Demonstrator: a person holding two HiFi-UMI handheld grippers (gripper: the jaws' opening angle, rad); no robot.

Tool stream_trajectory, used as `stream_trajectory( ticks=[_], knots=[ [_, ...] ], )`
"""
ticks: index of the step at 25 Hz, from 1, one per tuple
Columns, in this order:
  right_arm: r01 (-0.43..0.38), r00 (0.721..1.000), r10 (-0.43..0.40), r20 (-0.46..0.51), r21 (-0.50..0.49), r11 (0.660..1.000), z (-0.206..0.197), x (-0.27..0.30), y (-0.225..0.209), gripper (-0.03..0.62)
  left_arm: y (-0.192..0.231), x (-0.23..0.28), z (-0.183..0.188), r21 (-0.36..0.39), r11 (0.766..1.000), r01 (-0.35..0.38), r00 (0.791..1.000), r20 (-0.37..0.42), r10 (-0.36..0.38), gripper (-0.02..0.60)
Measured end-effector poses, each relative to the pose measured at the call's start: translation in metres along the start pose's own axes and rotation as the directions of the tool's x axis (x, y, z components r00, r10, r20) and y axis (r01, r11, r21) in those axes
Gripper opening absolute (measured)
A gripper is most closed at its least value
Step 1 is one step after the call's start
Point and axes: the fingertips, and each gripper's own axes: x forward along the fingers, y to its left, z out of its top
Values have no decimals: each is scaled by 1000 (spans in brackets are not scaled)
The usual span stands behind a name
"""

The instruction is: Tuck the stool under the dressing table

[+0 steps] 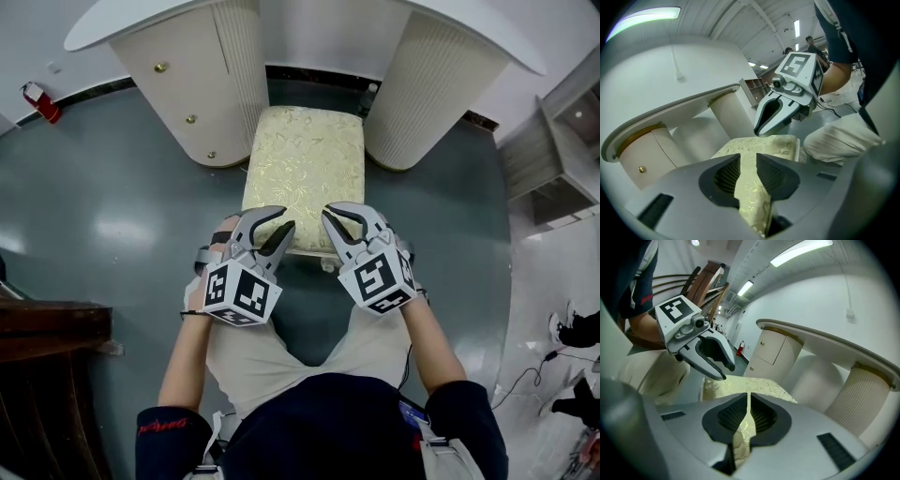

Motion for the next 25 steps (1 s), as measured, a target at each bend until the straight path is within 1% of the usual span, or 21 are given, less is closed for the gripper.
stream_trajectory(
  ticks=[1,3,4,5,8,10,15,18,21,22,25],
  knots=[
    [-5,1000,5,-10,-6,1000,-3,-1,4,18,-5,0,-3,12,1000,10,1000,-13,-10,108],
    [-23,999,23,-28,-9,1000,-9,-2,12,28,-12,0,-10,31,999,23,999,-39,-22,122],
    [-36,999,35,-37,-10,999,-12,-2,17,55,-15,-1,-13,38,999,25,998,-50,-23,126],
    [-47,998,46,-46,-13,999,-15,-2,22,98,-17,-1,-15,44,999,25,998,-58,-22,130],
    [-66,995,64,-75,-31,997,-25,-2,33,118,-19,-1,-14,72,997,21,997,-72,-16,141],
    [-72,993,67,-93,-44,996,-32,-1,39,146,-24,0,-16,101,994,37,995,-94,-27,153],
    [-50,992,38,-118,-93,994,-45,-1,47,225,-38,7,-30,179,980,89,984,-168,-59,200],
    [-9,994,-4,-106,-125,992,-45,0,45,240,-40,10,-36,225,970,96,979,-199,-51,215],
    [24,994,-41,-100,-161,987,-43,-2,43,277,-42,10,-37,265,960,86,977,-209,-29,216],
    [20,994,-38,-105,-169,985,-43,-2,45,279,-43,10,-37,272,959,82,978,-209,-24,216],
    [-27,991,4,-131,-179,983,-44,-3,57,291,-43,8,-36,288,955,72,977,-213,-10,216]
  ],
)
